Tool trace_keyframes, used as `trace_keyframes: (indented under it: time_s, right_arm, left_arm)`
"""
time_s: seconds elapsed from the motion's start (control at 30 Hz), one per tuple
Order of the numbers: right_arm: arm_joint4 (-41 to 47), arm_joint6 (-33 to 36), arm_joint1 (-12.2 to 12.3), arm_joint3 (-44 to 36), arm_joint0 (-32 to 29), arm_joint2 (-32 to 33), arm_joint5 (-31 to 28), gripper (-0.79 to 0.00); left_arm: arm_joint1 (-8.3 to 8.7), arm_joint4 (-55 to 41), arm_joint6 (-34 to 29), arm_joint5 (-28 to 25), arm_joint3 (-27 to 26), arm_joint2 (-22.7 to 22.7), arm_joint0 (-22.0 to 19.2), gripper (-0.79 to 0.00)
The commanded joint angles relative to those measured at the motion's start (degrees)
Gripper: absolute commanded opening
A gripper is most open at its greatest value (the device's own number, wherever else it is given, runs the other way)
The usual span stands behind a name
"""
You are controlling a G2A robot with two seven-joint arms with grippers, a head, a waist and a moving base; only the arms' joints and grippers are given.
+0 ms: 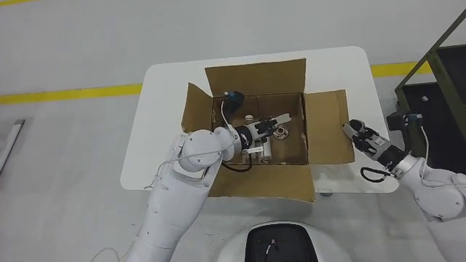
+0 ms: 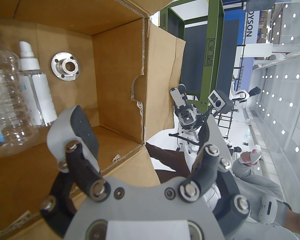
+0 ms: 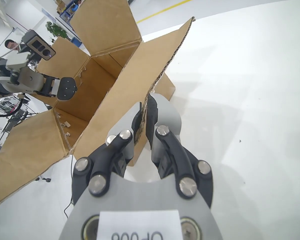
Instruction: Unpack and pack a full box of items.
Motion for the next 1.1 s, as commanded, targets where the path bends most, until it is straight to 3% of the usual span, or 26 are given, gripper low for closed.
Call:
trace_keyframes:
  time_s: [0.0,0.3,0.33,0.4,0.53,0.63,0.8,1.07]
  right_arm:
    - [0.1,-1.6,0.0,-1.5,-0.7,1.4,0.7,0.000]
    - [-1.5,-6.0,0.3,-12.9,-6.6,8.7,3.7,0.000]
    - [-1.4,-6.0,0.3,-14.1,-7.1,9.3,3.9,-0.188]
    - [-1.5,-5.5,0.4,-15.9,-8.1,10.2,4.2,-0.428]
    - [-2.6,-4.6,0.4,-18.7,-9.3,11.4,3.9,-0.517]
    - [-4.3,-3.9,0.5,-20.4,-10.1,11.9,3.8,-0.785]
    - [-6.4,-3.2,0.6,-23.5,-11.1,12.7,3.7,-0.785]
    - [-5.0,-3.5,0.4,-26.3,-12.3,12.6,3.7,-0.785]
  left_arm:
    - [0.00,0.0,0.0,0.0,0.0,0.0,0.0,0.000]
    - [0.01,0.1,0.7,-2.3,-0.6,0.6,0.9,0.000]
    - [0.16,2.7,0.0,-3.5,-0.6,1.5,0.4,0.000]
    - [0.49,7.7,-2.9,-6.3,-0.2,3.4,-0.7,0.000]
    - [0.69,15.4,-6.4,-4.6,2.0,6.0,-3.5,0.000]
    - [0.51,19.2,-8.8,-0.8,4.2,7.8,-5.5,0.000]
    - [0.02,27.9,-14.1,5.0,7.2,12.2,-10.2,0.000]
    - [-0.20,30.0,-14.6,4.5,7.5,13.8,-11.0,0.000]
